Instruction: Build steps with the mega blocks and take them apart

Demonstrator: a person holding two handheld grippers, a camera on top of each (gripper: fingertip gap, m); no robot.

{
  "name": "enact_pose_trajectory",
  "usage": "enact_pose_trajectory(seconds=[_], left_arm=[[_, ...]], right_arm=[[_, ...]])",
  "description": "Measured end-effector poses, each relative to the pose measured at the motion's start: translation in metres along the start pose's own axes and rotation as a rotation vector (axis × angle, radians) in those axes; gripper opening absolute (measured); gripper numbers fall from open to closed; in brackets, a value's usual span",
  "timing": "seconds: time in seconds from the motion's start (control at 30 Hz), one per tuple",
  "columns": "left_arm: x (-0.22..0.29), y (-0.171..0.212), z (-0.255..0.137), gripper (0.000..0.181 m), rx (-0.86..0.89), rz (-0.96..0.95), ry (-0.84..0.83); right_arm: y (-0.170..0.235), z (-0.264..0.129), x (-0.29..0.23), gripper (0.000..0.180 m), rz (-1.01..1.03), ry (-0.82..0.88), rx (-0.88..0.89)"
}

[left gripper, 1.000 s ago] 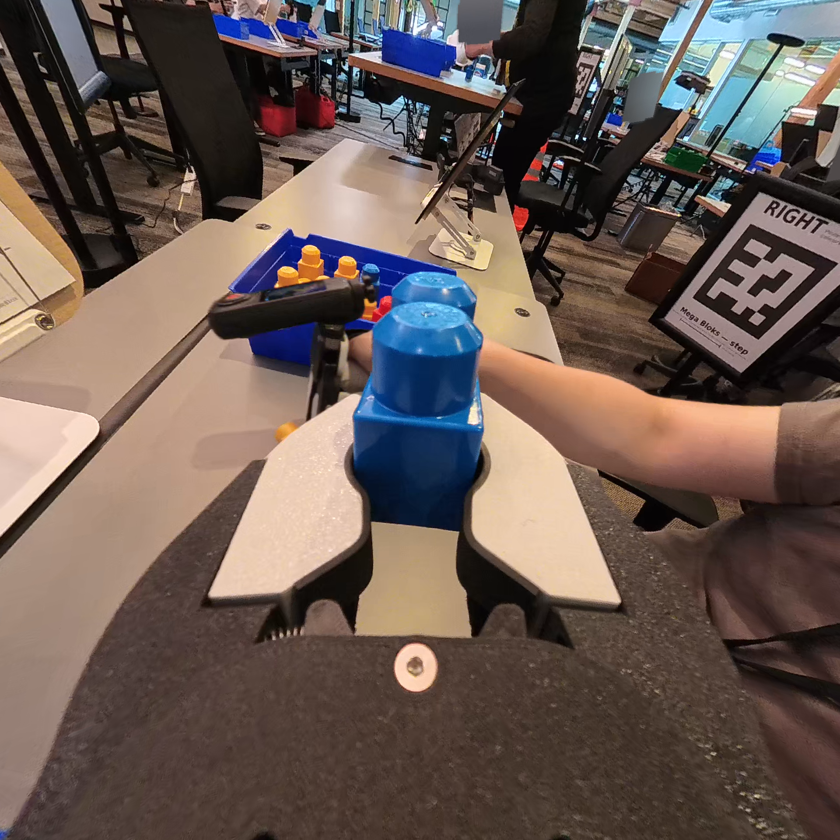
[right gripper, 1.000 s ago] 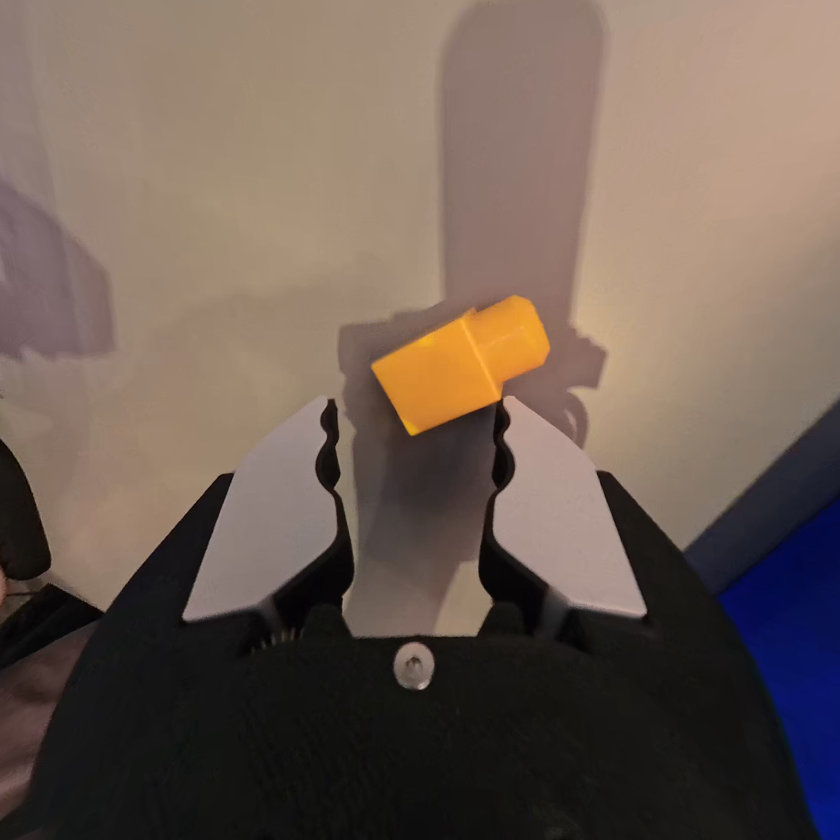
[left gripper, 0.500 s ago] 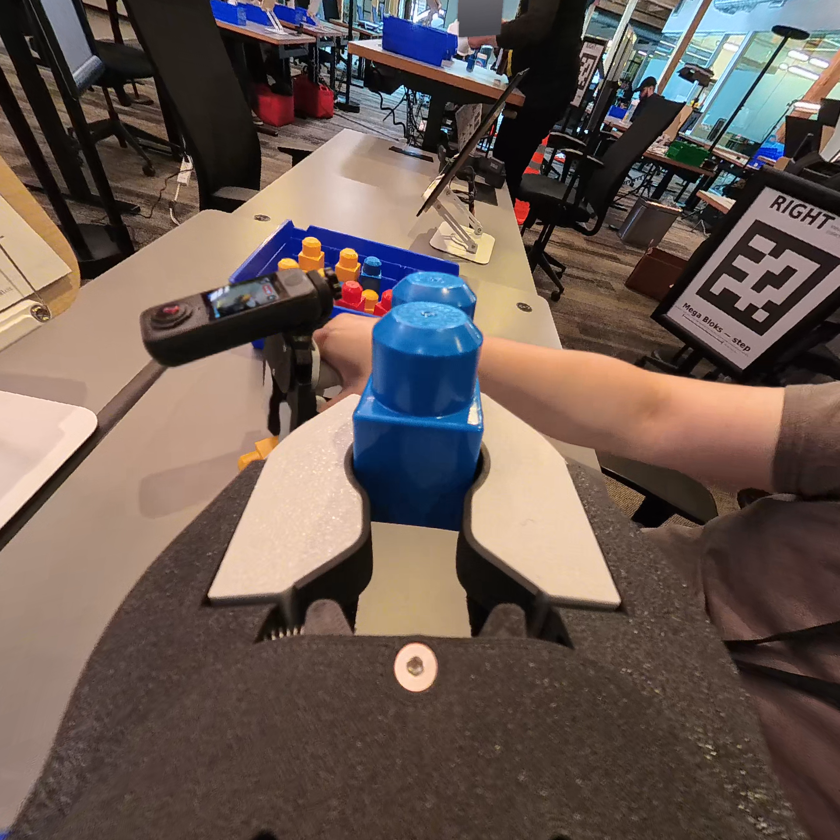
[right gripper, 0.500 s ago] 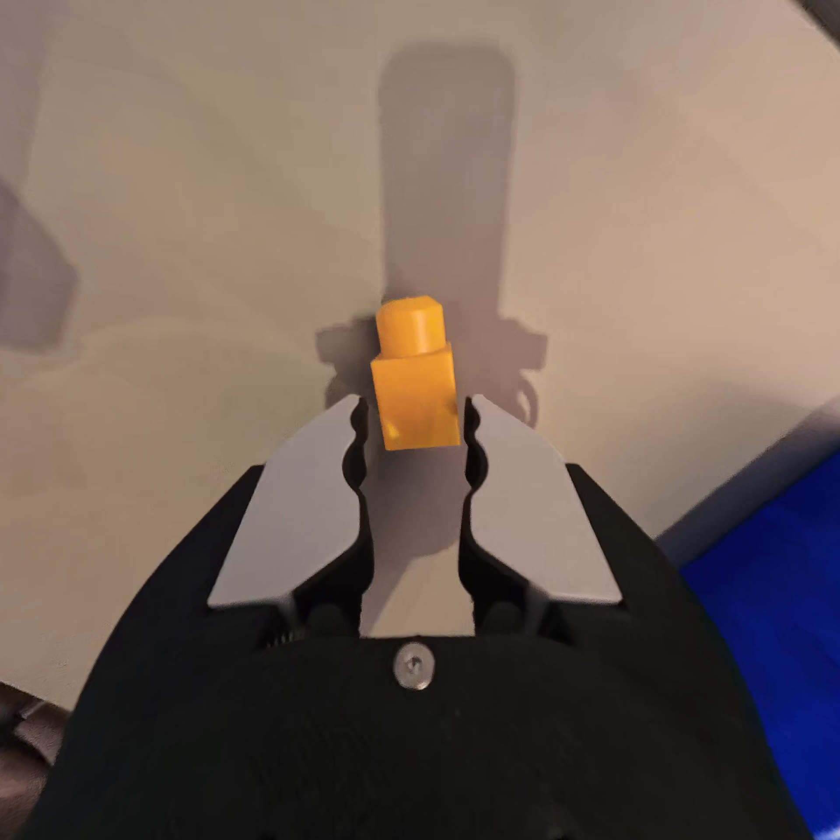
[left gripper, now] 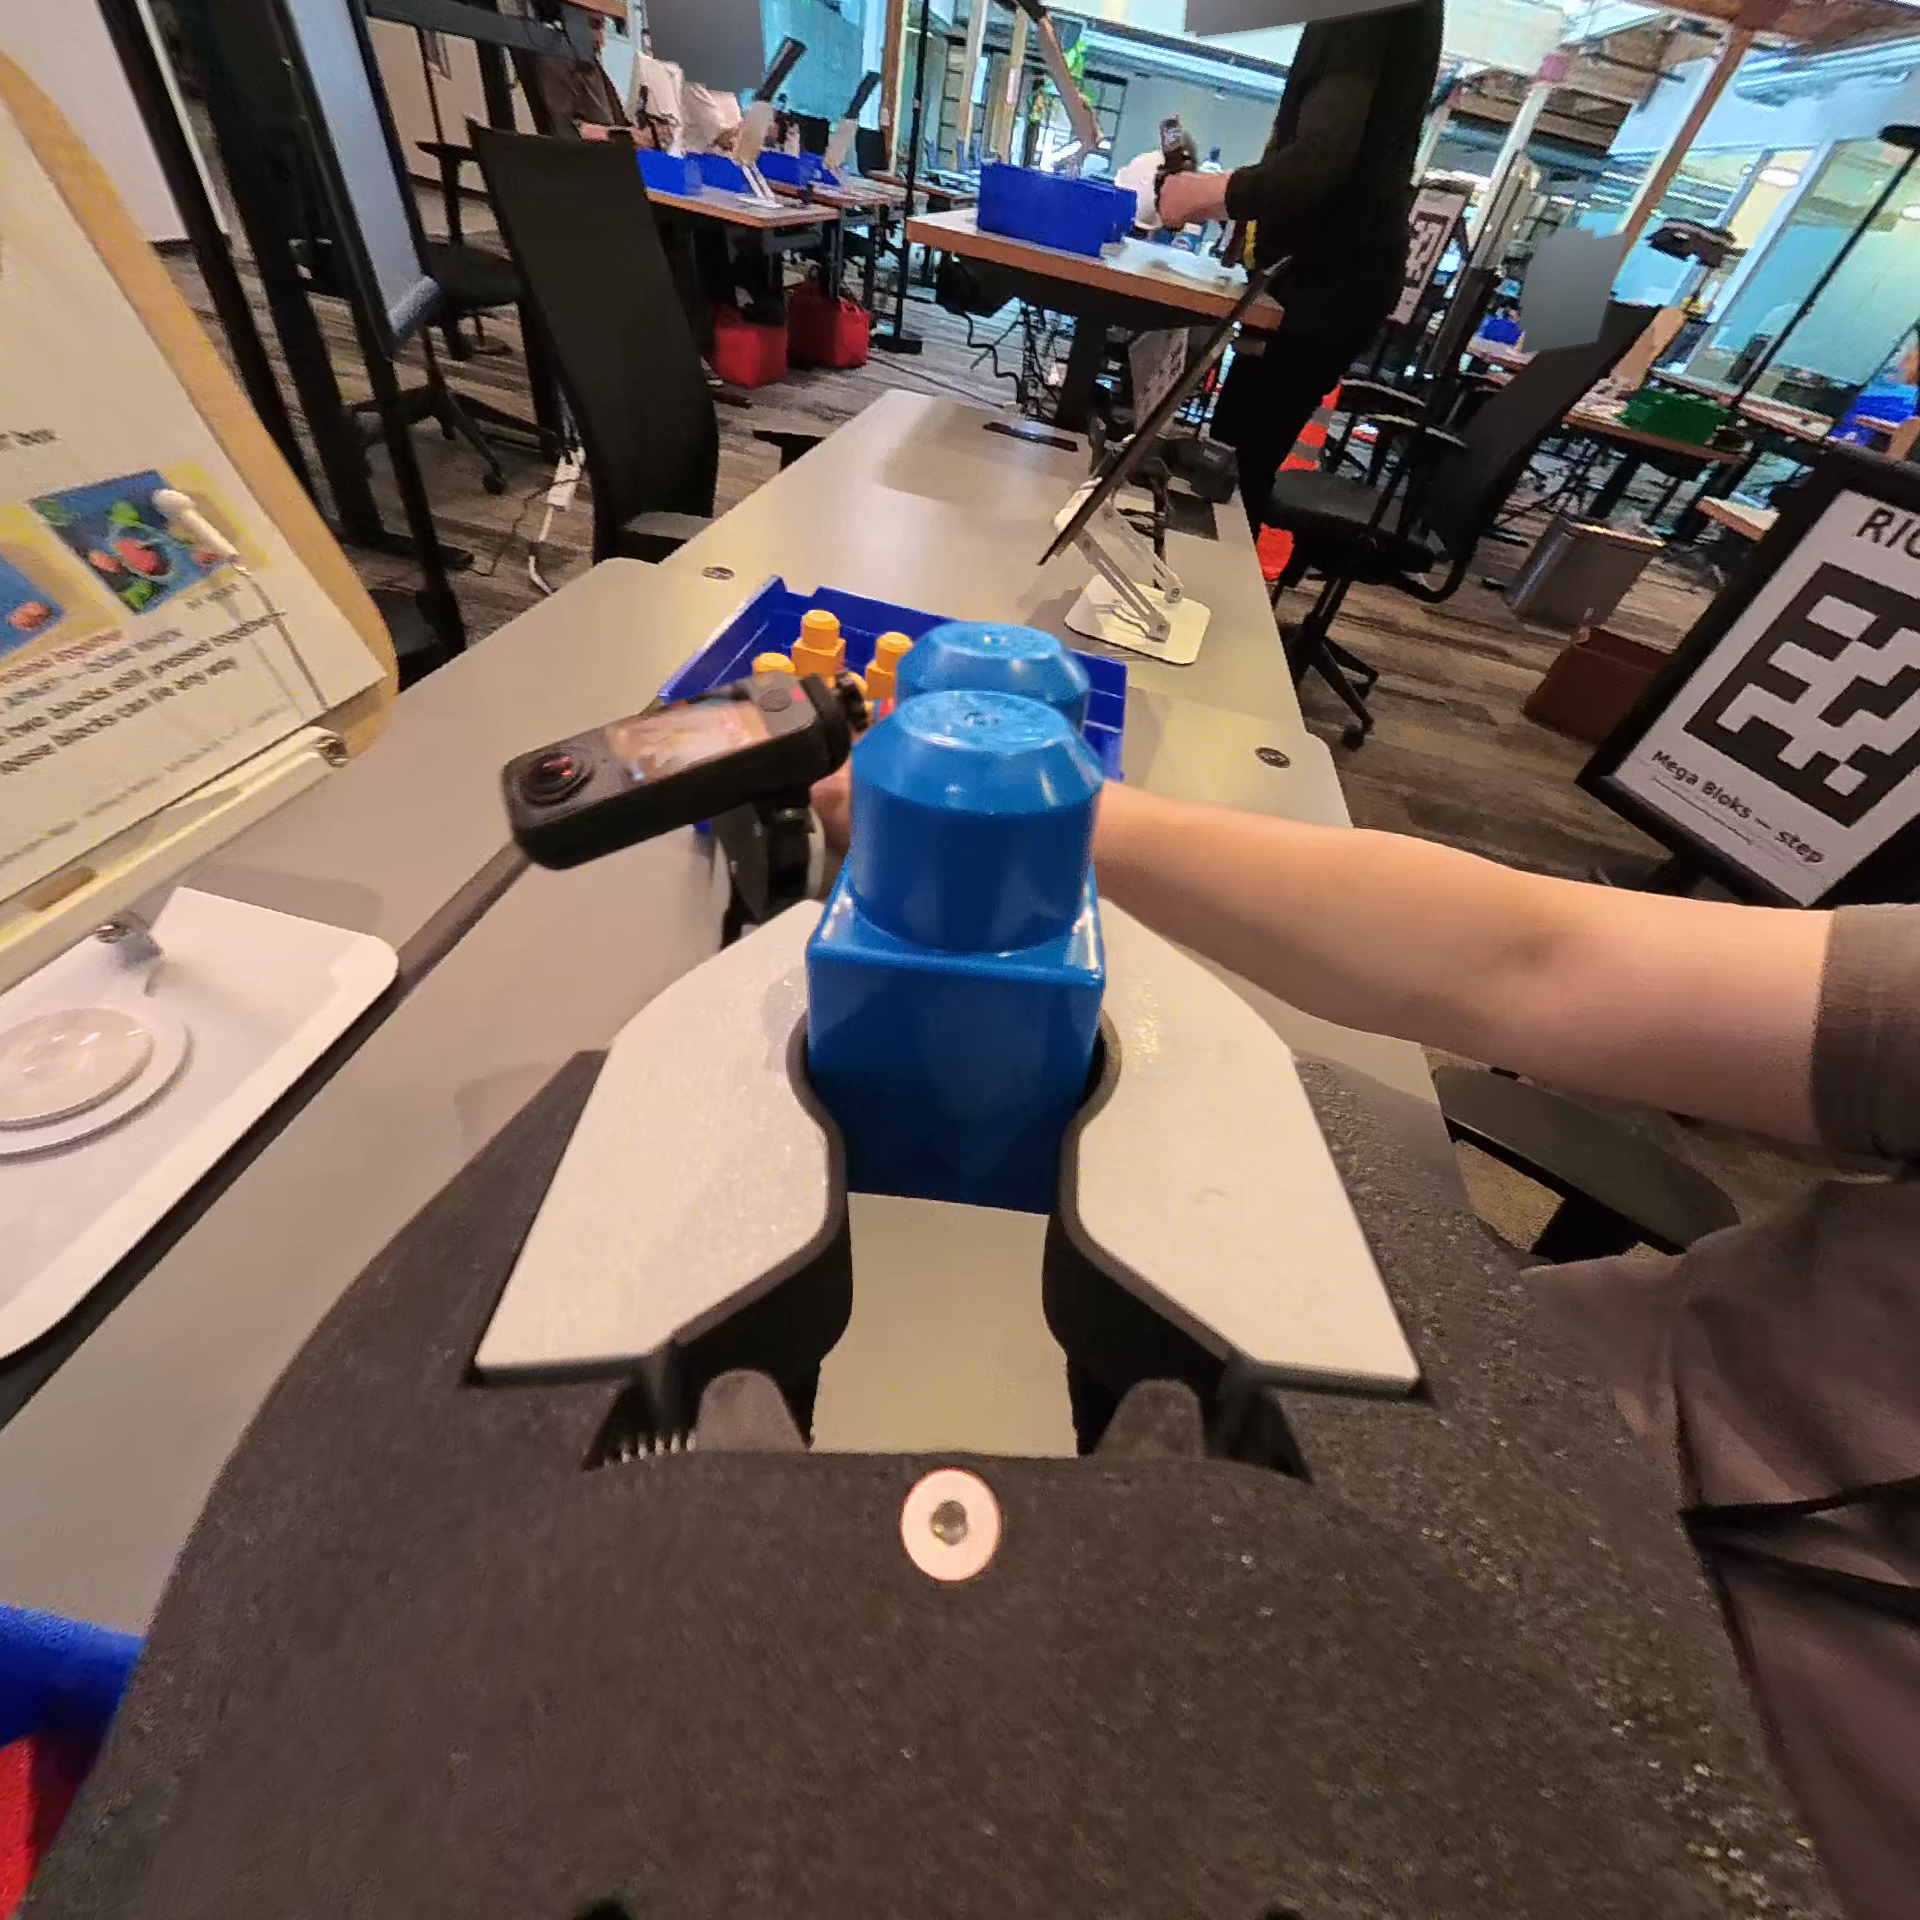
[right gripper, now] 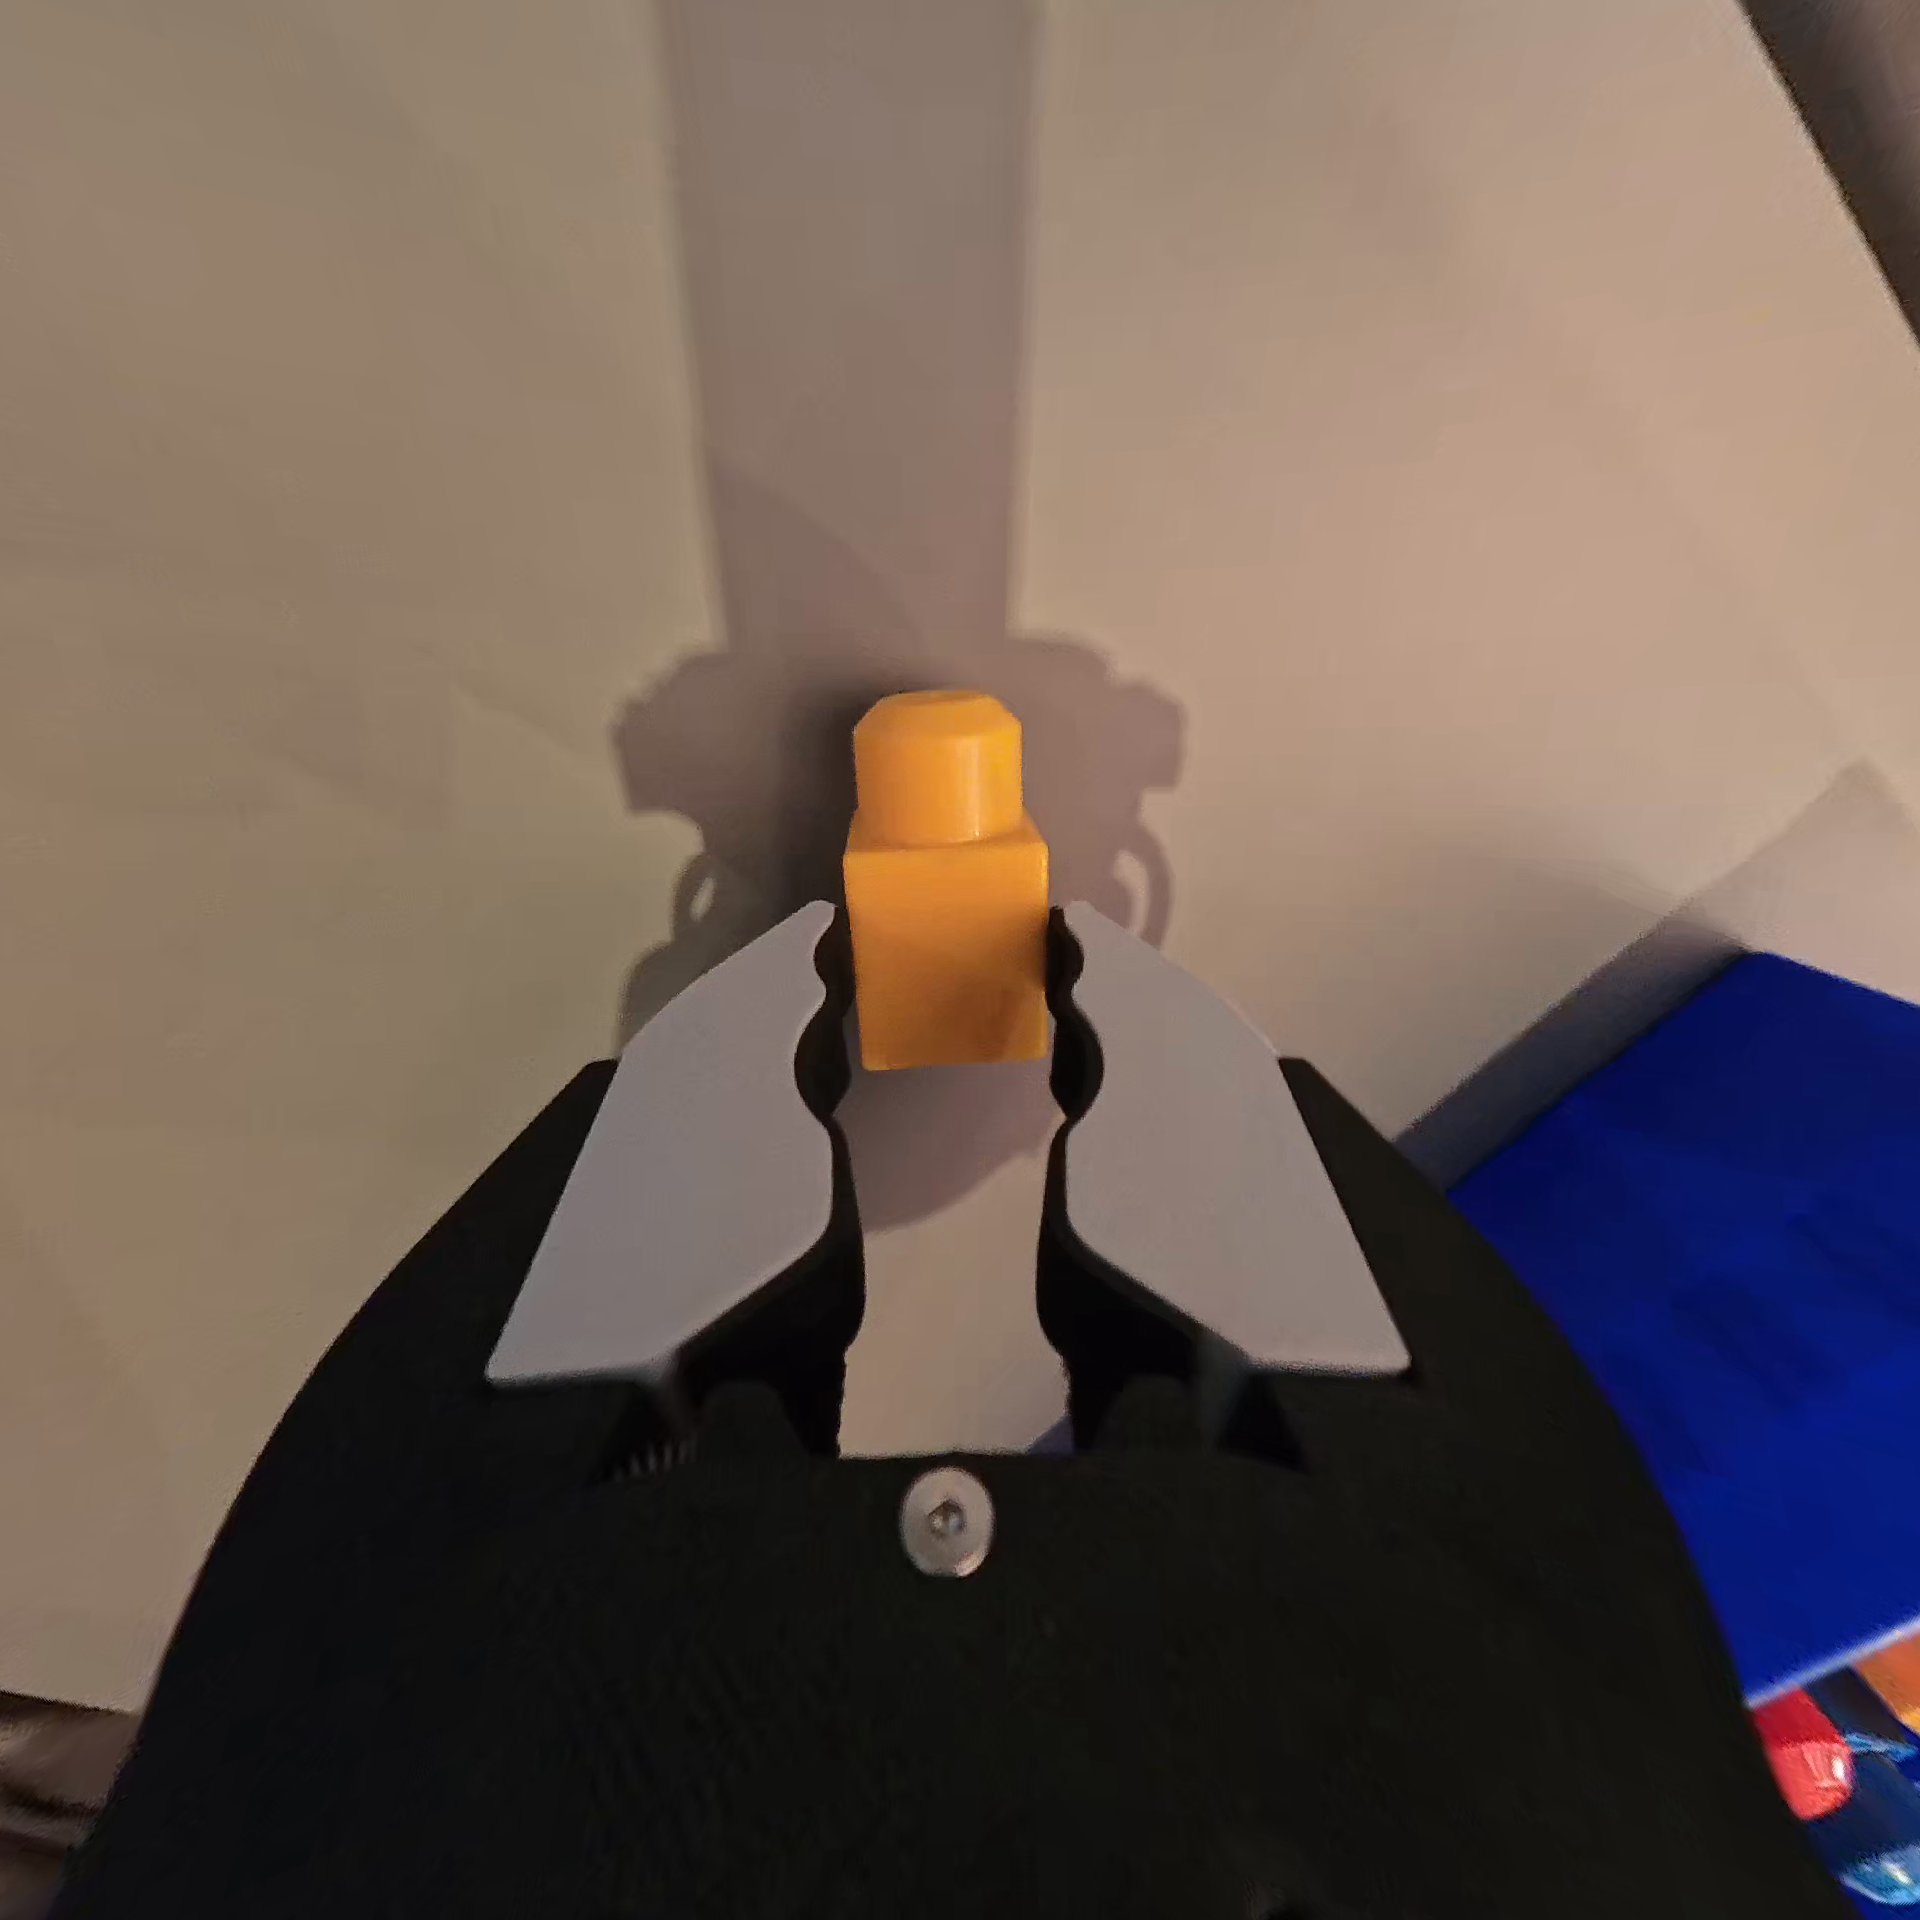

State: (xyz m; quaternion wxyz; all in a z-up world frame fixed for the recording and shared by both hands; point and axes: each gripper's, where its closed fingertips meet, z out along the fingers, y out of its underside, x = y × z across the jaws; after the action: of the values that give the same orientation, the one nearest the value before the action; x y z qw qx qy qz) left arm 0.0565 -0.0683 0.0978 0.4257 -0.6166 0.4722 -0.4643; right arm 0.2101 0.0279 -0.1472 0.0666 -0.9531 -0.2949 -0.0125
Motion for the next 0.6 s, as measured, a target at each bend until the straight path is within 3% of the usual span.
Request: enact_pose_trajectory(seconds=[0.07,0.17,0.33,0.47,0.6], left_arm=[[-0.004,0.001,-0.001,0.041,0.002,-0.004,-0.008],[-0.010,0.004,0.004,0.041,0.008,-0.028,-0.008],[-0.009,0.002,0.020,0.041,0.052,-0.041,0.026],[-0.002,0.005,0.038,0.041,0.070,-0.073,0.102],[0.004,0.010,0.058,0.041,0.093,-0.120,0.164]], right_arm=[[-0.004,-0.005,-0.012,0.036,-0.019,-0.072,0.044],[-0.034,-0.039,-0.047,0.036,-0.044,-0.270,0.286],[-0.071,-0.158,-0.055,0.036,-0.034,-0.390,0.885],[-0.053,-0.262,-0.054,0.036,-0.057,-0.473,1.362],[-0.025,-0.319,-0.076,0.036,-0.101,-0.786,1.572]])
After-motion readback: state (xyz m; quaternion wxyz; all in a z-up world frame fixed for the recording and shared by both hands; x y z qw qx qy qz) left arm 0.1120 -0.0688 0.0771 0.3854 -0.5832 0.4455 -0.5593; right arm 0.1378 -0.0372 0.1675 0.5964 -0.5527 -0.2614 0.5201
